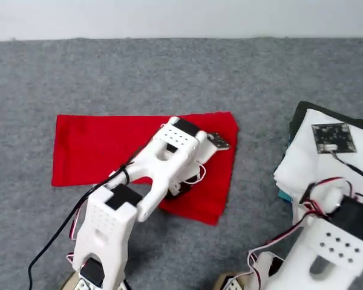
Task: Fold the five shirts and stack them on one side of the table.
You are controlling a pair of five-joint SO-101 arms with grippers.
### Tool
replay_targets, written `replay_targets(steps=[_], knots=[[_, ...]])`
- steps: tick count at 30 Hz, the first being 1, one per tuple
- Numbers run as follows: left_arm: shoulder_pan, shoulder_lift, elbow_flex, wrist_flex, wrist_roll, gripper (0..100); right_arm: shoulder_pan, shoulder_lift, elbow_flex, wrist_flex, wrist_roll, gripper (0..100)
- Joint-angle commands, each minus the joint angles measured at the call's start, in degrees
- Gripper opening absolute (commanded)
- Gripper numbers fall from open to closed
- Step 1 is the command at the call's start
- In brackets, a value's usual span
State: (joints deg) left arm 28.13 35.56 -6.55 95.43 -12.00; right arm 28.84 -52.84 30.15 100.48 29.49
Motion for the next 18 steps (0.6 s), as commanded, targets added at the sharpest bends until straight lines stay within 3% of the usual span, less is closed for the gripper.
replay_targets(steps=[1, 8, 14, 18], knots=[[-1.67, 0.09, 0.57, 1.14, -1.67, 2, 2.59, -1.63, -0.35, 2.24, -0.09, 17.7], [0.97, -11.78, 0.75, 3.78, -1.76, 2, 2.68, -2.59, -0.35, 2.15, -0.09, 17.7], [5.1, -18.46, 0.92, 4.75, -1.76, 19, 2.68, -2.59, -0.35, 2.15, -0.09, 17.7], [8.0, -18.29, 0.92, 4.48, -2.11, 21, 2.68, -2.59, -0.35, 2.15, -0.18, 17.7]])
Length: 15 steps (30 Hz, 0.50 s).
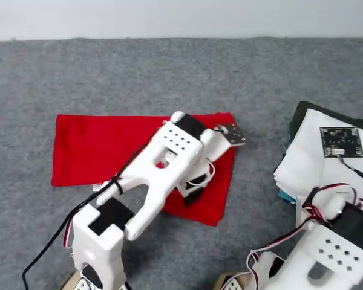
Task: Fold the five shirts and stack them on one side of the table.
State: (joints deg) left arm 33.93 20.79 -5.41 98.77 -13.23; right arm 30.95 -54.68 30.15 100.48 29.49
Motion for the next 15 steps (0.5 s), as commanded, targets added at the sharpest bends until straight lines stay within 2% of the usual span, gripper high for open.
replay_targets(steps=[1, 6, 15], knots=[[3.08, -2.99, -0.22, 0.88, -1.32, 21, 0.57, -0.75, -0.35, 2.15, -0.18, 17.7], [6.15, 2.2, -0.31, -1.85, -1.49, 21, 0.57, -0.75, -0.35, 2.15, -0.18, 17.7], [5.98, 12.04, -0.4, -7.74, -1.58, 21, 0.57, -0.75, -0.35, 2.15, -0.18, 17.7]])
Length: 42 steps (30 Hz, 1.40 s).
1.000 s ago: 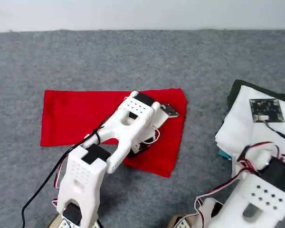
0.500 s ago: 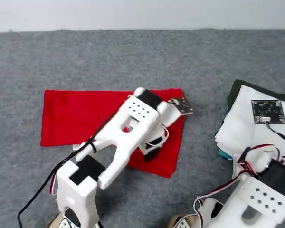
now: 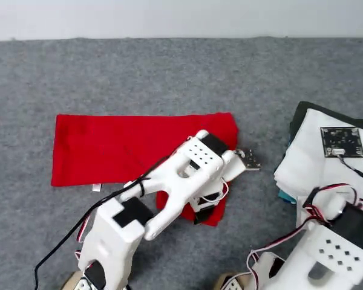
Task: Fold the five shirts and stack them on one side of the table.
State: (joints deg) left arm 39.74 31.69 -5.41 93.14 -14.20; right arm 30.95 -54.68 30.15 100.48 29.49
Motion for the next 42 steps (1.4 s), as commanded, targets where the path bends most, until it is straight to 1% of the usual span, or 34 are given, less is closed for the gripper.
replay_targets(steps=[1, 4, 6, 10, 16, 20, 23, 25, 29, 36, 38, 42], knots=[[0.18, 2.2, -0.4, -2.64, -0.62, 21, 0.57, -0.75, -0.35, 2.15, -0.18, 17.7], [0.26, 4.4, -0.66, -3.52, -0.53, 20, 0.57, -0.75, -0.35, 2.15, -0.18, 17.7], [0.26, 4.13, -0.66, -3.78, -0.7, 16, 0.57, -0.75, -0.35, 2.07, -0.18, 17.7], [0.18, 1.67, -0.66, -5.71, -0.79, 8, 0.57, -0.75, -0.35, 1.98, -0.18, 17.7], [0.09, -5.36, -0.66, -5.27, -0.88, 2, 0.57, -0.75, -0.35, 1.98, -0.18, 17.7], [-1.23, -10.37, -0.75, -5.71, -0.97, 2, 0.57, -0.75, -0.35, 1.98, -0.18, 17.7], [-3.43, -11.69, -1.98, -5.71, -1.23, 2, 0.57, -0.75, -0.35, 1.98, -0.18, 17.7], [-5.27, -11.69, -3.12, -6.07, -2.64, 2, 0.57, -0.66, -0.35, 1.89, -0.18, 17.7], [-9.14, -11.69, -3.56, -10.9, -3.34, 5, 0.57, -0.31, -0.35, 1.8, -0.18, 17.7], [-13.89, -11.69, -3.47, -18.11, -5.98, 6, 0.57, -0.31, 0.09, 1.8, -0.18, 17.7], [-15.3, -11.6, -3.38, -20.66, -6.07, 9, 0.48, -0.31, 0.88, 1.8, -0.18, 17.7], [-17.32, -9.93, -3.56, -25.14, -6.07, 18, 0.48, -0.75, 2.73, 1.8, -0.18, 17.7]])
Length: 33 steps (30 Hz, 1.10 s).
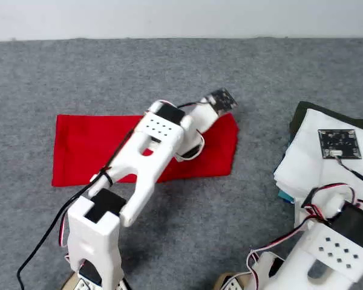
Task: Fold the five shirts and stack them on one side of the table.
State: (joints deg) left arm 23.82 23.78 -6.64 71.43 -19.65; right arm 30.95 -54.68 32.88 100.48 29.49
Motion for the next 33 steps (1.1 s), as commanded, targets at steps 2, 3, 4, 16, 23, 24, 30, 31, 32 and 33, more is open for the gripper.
replay_targets(steps=[2, 3, 4, 16, 23, 24, 30, 31, 32, 33], knots=[[-2.11, 0.44, -3.21, -4.31, -0.88, 20, 0.48, -0.75, 0.53, 1.8, -0.18, 17.7], [-2.55, 2.02, -3.91, -4.31, -1.93, 21, 0.48, -0.75, 0.62, 1.8, -0.18, 17.7], [-2.9, 3.6, -4.79, -4.31, -3.16, 21, 0.48, -0.75, 0.62, 1.8, -0.18, 17.7], [-7.03, 16.26, -26.33, 5.8, -5.1, 21, 0.48, -0.75, 0.62, 1.8, -0.35, 17.7], [-5.63, 18.29, -44.0, 19.96, -5.1, 21, 0.48, -0.75, 0.62, 1.8, -0.26, 17.7], [-5.27, 18.29, -47.08, 22.86, -5.1, 21, 0.48, -0.75, 0.62, 1.8, -0.26, 17.7], [-3.78, 17.49, -53.41, 29.27, -4.66, 21, 0.48, -0.75, 0.62, 1.8, -0.44, 17.7], [-3.6, 17.41, -52.7, 29.27, -4.66, 21, 0.48, -0.75, 0.62, 1.8, -0.44, 17.7], [-3.43, 16.62, -50.77, 29.27, -4.66, 21, 0.48, -0.75, 0.62, 1.8, -0.44, 17.7], [-3.25, 15.91, -48.04, 29.27, -4.66, 21, 0.48, -0.75, 0.62, 1.8, -0.44, 17.7]])
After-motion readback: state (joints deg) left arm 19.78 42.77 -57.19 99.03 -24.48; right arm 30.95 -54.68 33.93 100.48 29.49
